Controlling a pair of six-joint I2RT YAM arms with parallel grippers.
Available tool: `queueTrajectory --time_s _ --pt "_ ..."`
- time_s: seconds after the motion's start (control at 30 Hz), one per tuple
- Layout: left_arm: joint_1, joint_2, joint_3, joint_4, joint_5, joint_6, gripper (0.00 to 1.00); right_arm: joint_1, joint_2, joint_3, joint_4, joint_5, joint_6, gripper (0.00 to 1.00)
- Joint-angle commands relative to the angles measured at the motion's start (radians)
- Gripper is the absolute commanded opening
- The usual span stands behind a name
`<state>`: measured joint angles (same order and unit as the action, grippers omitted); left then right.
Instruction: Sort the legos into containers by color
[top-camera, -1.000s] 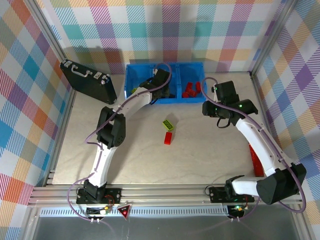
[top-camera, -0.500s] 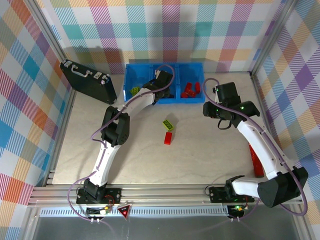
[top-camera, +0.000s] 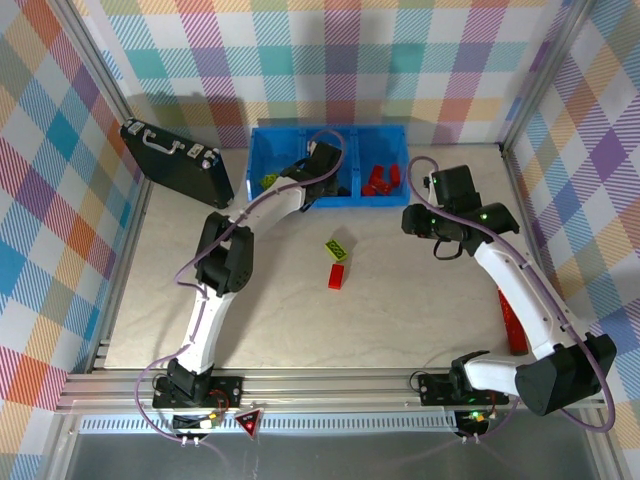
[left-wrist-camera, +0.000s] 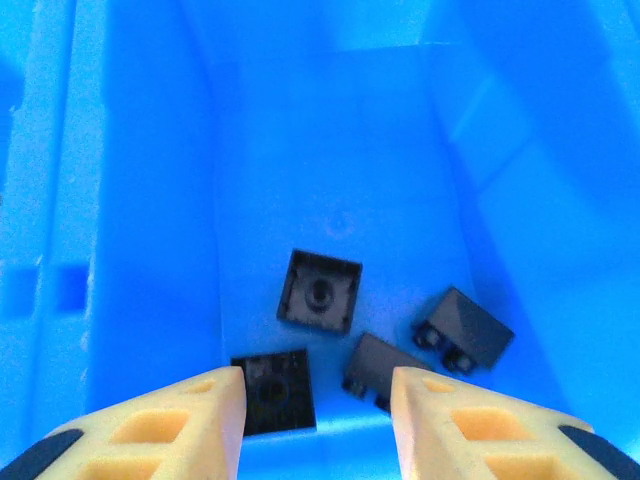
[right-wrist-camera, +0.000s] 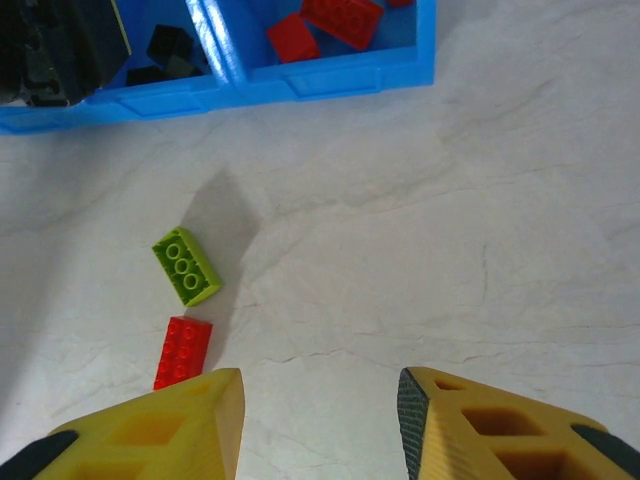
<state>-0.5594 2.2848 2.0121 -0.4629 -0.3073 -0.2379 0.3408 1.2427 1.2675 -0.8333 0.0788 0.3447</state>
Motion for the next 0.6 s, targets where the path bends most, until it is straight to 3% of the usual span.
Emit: queueTrajectory --time_s 0.0,0.57 --pt "0.001 -0.147 -0.076 0.043 0.072 -0.036 0.43 0.016 0.014 -0.031 0.018 -0.071 0.052 0.46" --pt "0.005 -0.613 -0.703 0.124 0.174 -0.178 0.42 0.21 0.326 0.091 0.015 -0.089 0.037 0.46"
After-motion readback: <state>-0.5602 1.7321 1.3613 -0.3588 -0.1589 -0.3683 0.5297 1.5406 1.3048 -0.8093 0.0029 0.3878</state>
